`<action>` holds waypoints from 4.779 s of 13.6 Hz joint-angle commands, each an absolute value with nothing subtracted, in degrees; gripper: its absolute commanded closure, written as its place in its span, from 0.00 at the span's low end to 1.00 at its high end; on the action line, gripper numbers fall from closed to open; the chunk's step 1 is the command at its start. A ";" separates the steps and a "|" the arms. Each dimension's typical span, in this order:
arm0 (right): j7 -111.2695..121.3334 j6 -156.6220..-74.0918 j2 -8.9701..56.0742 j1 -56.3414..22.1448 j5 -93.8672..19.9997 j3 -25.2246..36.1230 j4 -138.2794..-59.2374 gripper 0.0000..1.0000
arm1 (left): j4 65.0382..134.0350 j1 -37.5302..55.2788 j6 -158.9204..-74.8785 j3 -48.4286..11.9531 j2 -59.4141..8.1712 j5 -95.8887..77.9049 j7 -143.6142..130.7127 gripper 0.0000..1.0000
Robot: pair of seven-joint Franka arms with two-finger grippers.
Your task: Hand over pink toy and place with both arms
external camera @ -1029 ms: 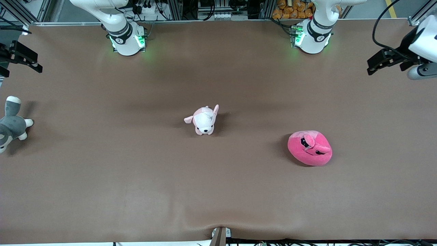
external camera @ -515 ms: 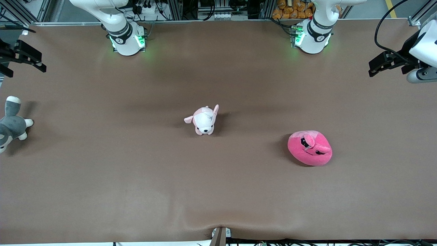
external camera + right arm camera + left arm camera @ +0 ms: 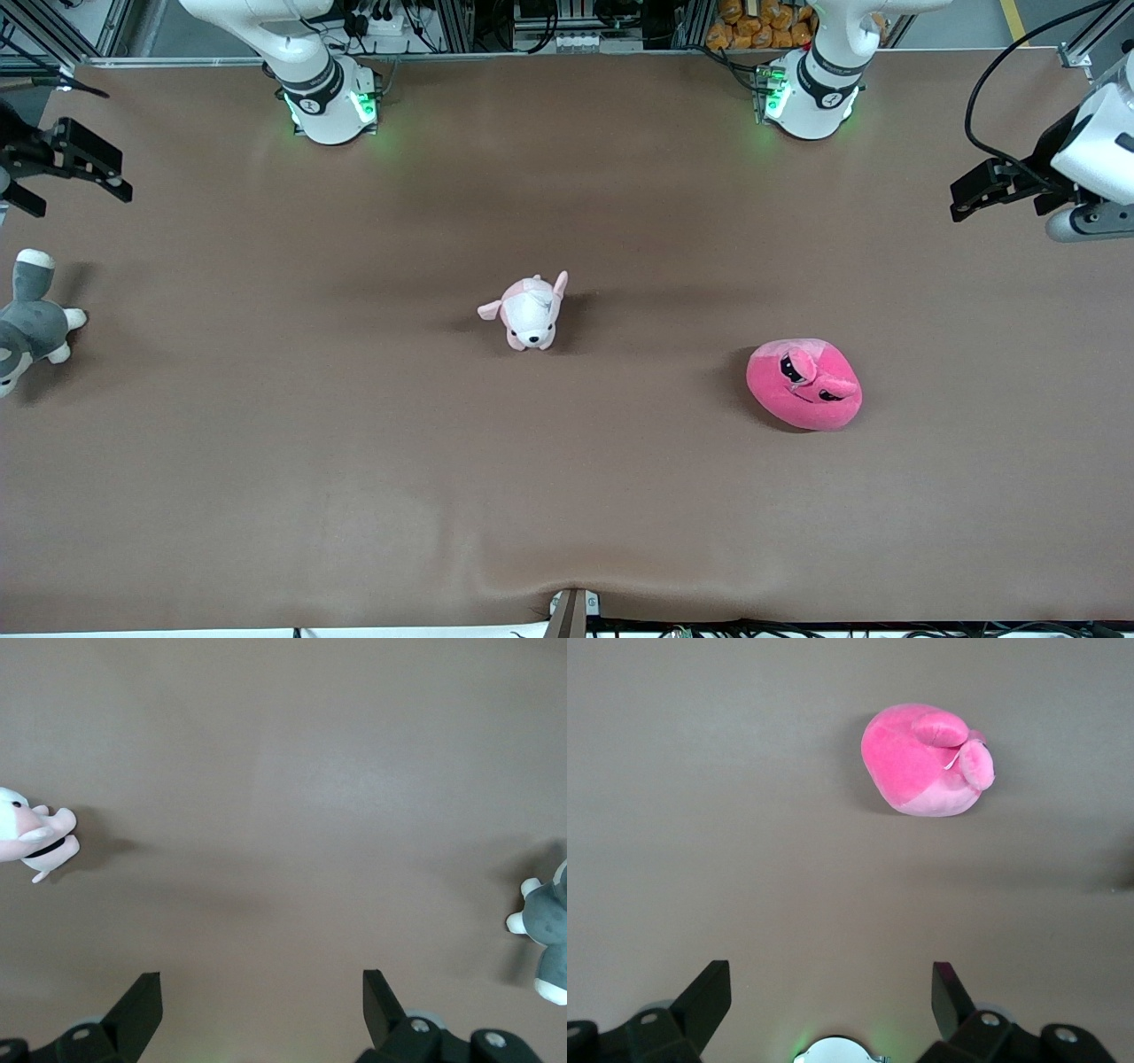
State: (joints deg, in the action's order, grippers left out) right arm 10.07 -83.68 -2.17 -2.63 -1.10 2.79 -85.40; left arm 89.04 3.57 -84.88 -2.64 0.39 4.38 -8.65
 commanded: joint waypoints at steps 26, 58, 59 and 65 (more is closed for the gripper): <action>-7.45 -82.53 0.09 -4.04 -6.83 2.11 -85.78 0.00 | 92.64 -0.88 -101.16 -3.16 -11.60 3.25 -32.83 0.00; 10.46 -98.07 22.06 -15.73 -49.56 2.11 -85.52 0.00 | 92.55 4.30 -113.91 -3.16 -25.31 -10.11 -73.83 0.32; 10.63 -98.09 22.15 -15.73 -51.22 2.11 -85.52 0.00 | 92.55 4.31 -113.91 -3.16 -25.31 -10.11 -73.83 0.33; 10.11 -94.49 22.15 -15.20 -51.94 2.20 -85.78 0.00 | 92.64 4.83 -113.82 -3.16 -25.31 -10.11 -73.83 0.78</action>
